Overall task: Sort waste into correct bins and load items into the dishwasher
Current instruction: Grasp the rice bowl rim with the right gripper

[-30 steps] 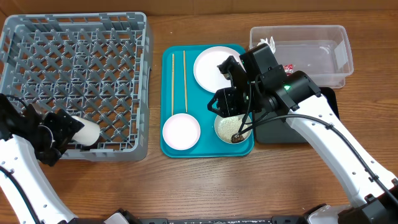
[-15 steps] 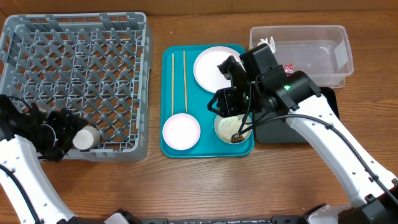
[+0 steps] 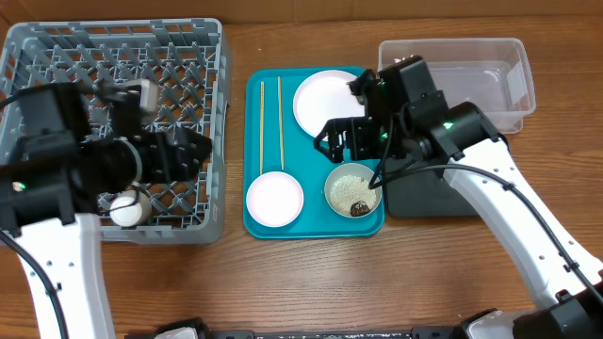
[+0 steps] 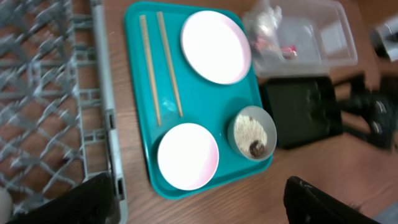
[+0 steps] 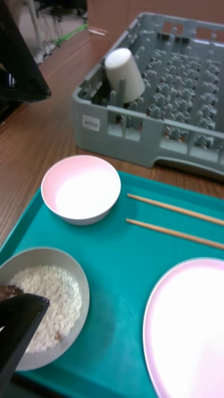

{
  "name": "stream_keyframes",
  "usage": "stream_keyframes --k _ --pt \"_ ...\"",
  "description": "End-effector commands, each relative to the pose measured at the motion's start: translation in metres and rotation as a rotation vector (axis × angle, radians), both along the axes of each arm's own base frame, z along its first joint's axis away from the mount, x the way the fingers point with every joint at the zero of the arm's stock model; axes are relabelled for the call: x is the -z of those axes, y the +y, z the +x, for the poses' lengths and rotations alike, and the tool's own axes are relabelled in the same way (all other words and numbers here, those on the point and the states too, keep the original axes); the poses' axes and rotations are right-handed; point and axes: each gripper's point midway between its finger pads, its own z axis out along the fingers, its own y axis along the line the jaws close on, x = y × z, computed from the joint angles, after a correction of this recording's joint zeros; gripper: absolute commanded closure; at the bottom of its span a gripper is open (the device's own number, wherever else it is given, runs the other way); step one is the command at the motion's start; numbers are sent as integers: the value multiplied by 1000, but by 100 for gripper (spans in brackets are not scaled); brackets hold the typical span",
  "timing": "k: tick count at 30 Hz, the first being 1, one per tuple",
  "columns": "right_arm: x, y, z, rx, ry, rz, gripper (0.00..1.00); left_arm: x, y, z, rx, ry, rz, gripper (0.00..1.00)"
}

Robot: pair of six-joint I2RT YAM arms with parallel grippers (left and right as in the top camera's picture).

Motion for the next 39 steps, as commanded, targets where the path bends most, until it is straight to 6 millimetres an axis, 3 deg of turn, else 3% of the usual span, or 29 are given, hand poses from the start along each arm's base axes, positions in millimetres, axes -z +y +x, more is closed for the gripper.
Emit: stream_keyframes --k 1,2,7,11,13,15,17,23,26,29,33,39 --pt "-11 -5 -1 29 -13 -1 22 -4 -9 -2 69 -50 110 13" --pt "-7 -4 -3 25 1 -8 30 -4 -14 -3 87 -50 111 15" --pt "40 -6 -23 83 114 -135 31 -13 -36 -9 161 -94 99 21" --pt "63 -1 -26 129 129 -189 46 -43 -37 -19 146 -226 104 20" --pt "71 0 -23 150 122 -219 51 -59 -37 -25 141 -306 112 16" --pt "84 -2 -19 194 123 -276 53 -75 -37 -31 138 -382 120 0" --pt "99 -3 -17 227 131 -326 55 -86 -37 -38 135 -431 125 0" --pt "159 13 -19 213 215 -414 67 -91 -36 -47 128 -454 133 0" --pt "179 13 -23 236 275 -437 72 -88 -36 -45 129 -440 132 0" --pt "191 12 -24 247 298 -453 80 -87 -36 -43 129 -433 131 0" --pt "190 12 -24 256 300 -450 95 -83 -36 -40 130 -418 130 0" --pt "186 9 -27 255 315 -463 96 -77 -36 -34 132 -388 127 0"
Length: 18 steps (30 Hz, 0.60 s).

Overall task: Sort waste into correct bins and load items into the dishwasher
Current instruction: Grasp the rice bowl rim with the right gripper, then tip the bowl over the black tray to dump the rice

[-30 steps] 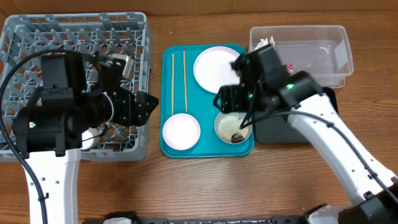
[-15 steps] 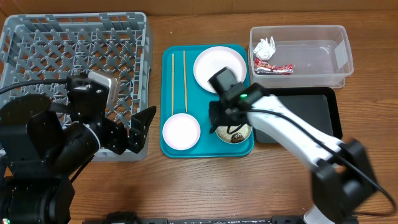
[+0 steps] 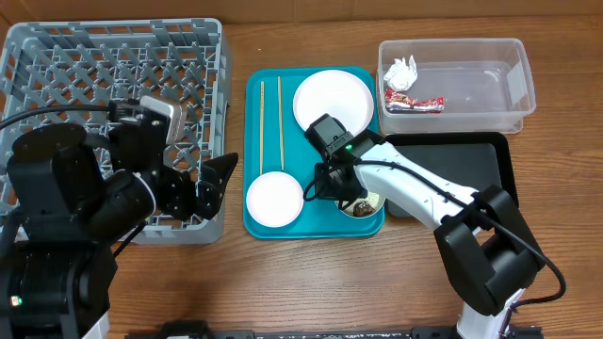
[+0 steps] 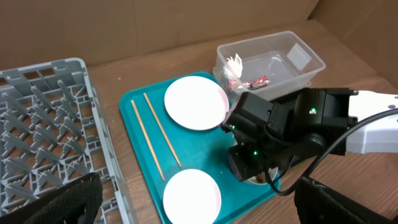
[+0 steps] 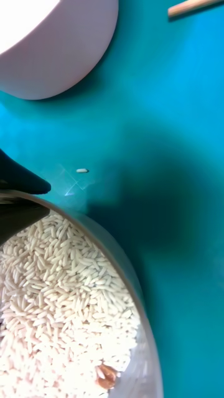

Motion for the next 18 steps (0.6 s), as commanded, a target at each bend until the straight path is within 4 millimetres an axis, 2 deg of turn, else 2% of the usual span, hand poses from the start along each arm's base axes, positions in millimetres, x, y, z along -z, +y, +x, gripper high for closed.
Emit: stream_keyframes --k 1,4,9,11,15,18 --pt "-5 0 1 14 10 4 96 3 0 4 0 17 6 0" --pt "-20 1 3 16 -1 13 96 8 0 7 0 38 5 0" --pt "-66 4 13 -3 -82 93 96 15 0 15 1 67 5 0" --pt "-87 6 15 -28 -113 153 96 19 0 16 1 89 3 0" --pt "-117 1 17 -33 -131 265 96 32 0 15 1 155 2 0" --pt "-138 -6 19 -65 -95 428 96 35 0 18 2 166 1 0"
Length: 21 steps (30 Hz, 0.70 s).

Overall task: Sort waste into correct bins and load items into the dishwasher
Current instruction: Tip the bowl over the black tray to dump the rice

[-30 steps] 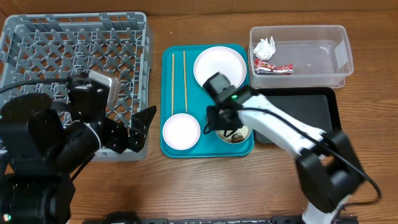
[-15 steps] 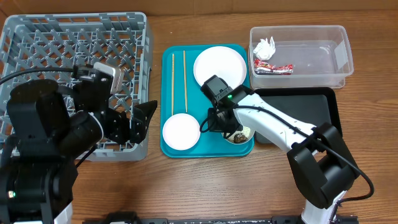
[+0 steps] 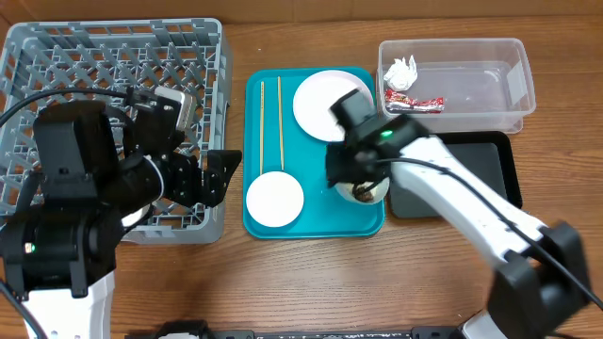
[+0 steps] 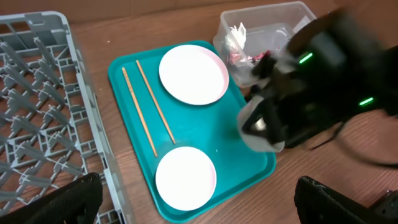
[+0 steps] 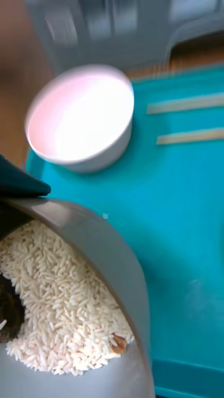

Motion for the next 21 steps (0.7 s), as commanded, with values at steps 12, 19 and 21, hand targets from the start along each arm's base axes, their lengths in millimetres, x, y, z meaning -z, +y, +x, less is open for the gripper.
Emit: stream_keyframes --k 12,19,21 --pt "-43 -95 32 -33 33 536 96 5 0 -2 2 34 4 0" --pt "-10 -118 27 -16 52 710 96 6 0 -2 2 36 4 0" --pt "-15 -121 29 -25 0 820 96 6 0 -3 2 38 4 0"
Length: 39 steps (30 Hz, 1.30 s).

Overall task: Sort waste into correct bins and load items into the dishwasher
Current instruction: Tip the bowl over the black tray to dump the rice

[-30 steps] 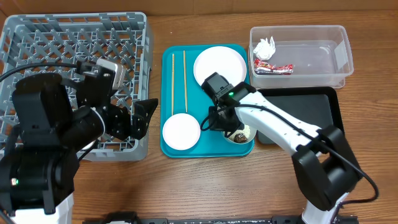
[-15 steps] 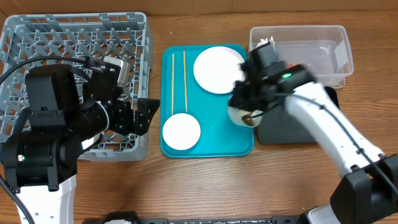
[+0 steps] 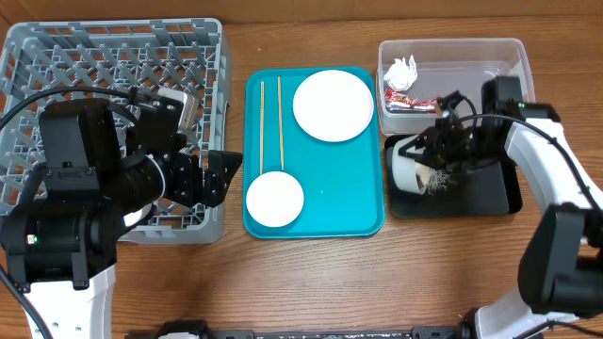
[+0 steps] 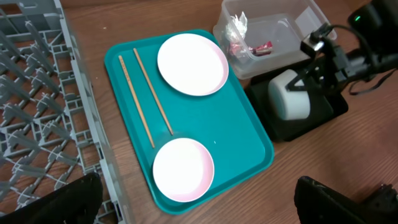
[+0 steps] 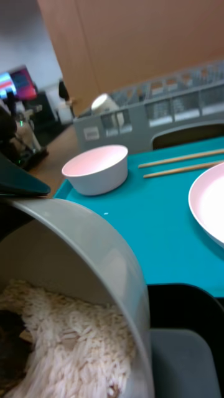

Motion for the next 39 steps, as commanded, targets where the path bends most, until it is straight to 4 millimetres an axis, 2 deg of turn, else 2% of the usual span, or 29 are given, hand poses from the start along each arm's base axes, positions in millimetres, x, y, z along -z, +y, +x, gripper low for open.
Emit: stream_keyframes --k 1,4,6,11,15,18,20,22,24,27,28,30,32,33,34,35,36,37,39 --pt "-26 2 1 -22 -136 253 96 -2 0 0 2 -7 5 0" --pt "-53 -8 1 -12 -258 404 96 -2 0 0 2 -7 5 0" --pt "-59 -18 2 9 -298 429 96 -2 0 0 2 -7 6 0" --pt "-59 -36 2 68 -278 429 96 -2 0 0 2 -7 6 0" --pt "-52 -37 -1 52 -294 382 96 -2 0 0 2 -7 6 0" --pt "-56 -36 -1 50 -311 402 96 -2 0 0 2 -8 6 0" --pt "-44 -39 3 48 -300 342 96 -2 0 0 2 -7 6 0" --pt "-51 -40 3 87 -234 401 96 -1 0 -1 2 -2 6 0" --pt "-62 -37 -2 71 -291 446 96 0 0 -2 2 4 6 0" --pt "-44 -40 0 80 -220 367 96 0 0 -2 2 3 6 0" --pt "-51 -39 -1 102 -188 415 96 -1 0 -2 2 3 6 0" --pt "-66 -36 -5 84 -270 475 96 0 0 -2 2 3 6 0" --pt "-51 -38 -4 53 -297 386 96 0 0 -2 2 3 6 0" --pt "-42 -41 -2 69 -242 352 96 -1 0 -2 2 3 6 0" --pt "-41 -42 -1 102 -169 365 96 -1 0 -2 2 3 6 0" --pt "-48 -40 -1 114 -156 409 96 -1 0 -2 2 2 6 0" --pt "-60 -38 -2 106 -199 461 96 -1 0 -2 2 3 6 0" --pt "-63 -36 -3 95 -228 471 96 0 0 -2 2 3 6 0" --pt "-53 -37 -2 77 -239 414 96 0 0 -2 2 5 6 0"
